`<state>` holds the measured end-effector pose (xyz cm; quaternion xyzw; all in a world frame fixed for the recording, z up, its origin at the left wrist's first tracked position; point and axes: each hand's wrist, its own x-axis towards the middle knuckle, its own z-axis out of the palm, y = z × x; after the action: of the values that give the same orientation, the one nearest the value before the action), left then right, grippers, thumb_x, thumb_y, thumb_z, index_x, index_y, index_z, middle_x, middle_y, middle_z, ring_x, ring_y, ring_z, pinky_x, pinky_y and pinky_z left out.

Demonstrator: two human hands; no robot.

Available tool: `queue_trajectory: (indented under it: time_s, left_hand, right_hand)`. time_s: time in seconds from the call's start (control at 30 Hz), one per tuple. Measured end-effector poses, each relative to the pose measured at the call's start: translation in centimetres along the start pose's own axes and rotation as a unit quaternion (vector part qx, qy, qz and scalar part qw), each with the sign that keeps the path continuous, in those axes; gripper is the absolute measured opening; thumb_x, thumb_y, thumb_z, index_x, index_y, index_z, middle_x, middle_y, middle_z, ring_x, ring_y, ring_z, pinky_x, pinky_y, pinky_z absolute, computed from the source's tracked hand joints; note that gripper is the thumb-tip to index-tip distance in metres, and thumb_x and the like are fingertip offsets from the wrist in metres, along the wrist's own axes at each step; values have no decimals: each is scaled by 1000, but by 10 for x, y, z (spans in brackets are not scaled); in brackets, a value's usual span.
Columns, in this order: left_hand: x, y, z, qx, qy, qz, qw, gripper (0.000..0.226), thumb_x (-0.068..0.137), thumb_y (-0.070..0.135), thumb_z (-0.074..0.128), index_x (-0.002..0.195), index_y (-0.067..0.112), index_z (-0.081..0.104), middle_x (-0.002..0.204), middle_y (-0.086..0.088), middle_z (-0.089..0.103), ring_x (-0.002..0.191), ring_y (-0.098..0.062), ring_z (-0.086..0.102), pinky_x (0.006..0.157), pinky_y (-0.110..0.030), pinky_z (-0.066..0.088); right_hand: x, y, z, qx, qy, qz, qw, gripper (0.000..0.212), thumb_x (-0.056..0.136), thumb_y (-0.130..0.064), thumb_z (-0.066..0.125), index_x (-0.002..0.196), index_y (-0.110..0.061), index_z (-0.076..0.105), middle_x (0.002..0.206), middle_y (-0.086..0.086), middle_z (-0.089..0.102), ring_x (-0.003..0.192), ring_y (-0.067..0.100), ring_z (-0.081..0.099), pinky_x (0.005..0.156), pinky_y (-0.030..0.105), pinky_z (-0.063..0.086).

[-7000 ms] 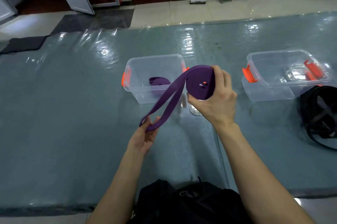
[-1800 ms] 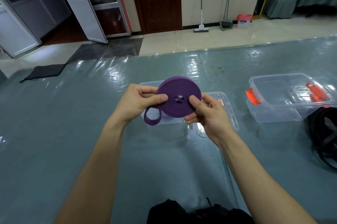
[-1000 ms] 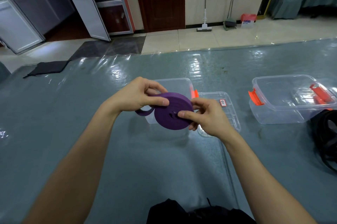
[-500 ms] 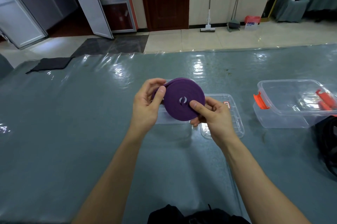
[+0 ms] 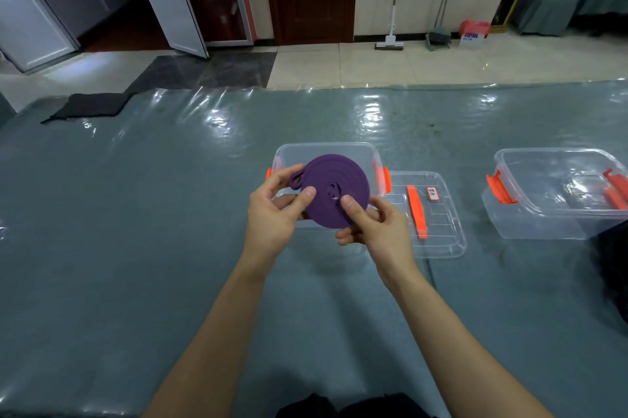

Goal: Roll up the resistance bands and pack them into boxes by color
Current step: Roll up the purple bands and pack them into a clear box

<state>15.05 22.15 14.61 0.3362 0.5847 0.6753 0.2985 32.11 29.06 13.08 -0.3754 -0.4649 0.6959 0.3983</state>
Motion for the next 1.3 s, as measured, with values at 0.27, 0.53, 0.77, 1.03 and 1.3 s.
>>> queue_trajectory:
  time_s: [0.27,0.53,0.77,1.03,1.3]
  left_hand:
    - [62,9,-14,31,-10,-11,999,34,96,2,81,125,18,75,104,15,82,84,-13,82,66,-24,64]
    - [160,36,17,54,-73,50,995,39,96,6,82,132,17,71,131,-2,76,94,-24,83,72,-39,69]
    - [196,-36,21,87,-102,-86,987,19,111,9,50,124,16,62,107,-8,84,99,-29,82,86,-42,67]
    - [208,-131,14,139,-143,-261,944,42,100,-18,37,119,8,64,118,-9,70,89,-24,75,77,-38,67]
    - [231,-170,11,327,-196,-265,886,35,93,-3,65,121,14,79,115,-6,81,114,-30,75,105,-52,60]
  right_hand:
    - [45,-26,19,-436,8,-226,871,96,59,-55,99,139,-32,51,120,-19,57,98,10,68,79,22,54]
    - [144,-80,28,-561,37,-294,773,109,57,-69,85,145,-21,43,118,-5,47,96,19,60,80,38,59]
    - [185,-28,13,-584,31,-207,784,98,53,-64,85,130,-21,42,115,-5,44,87,24,61,68,37,53]
    - [208,51,0,-631,-31,-23,775,104,47,-72,82,126,-18,40,116,1,45,95,29,63,79,39,57]
    - [233,74,9,-668,-79,111,731,105,55,-59,94,132,-9,43,130,13,47,112,35,64,87,38,55]
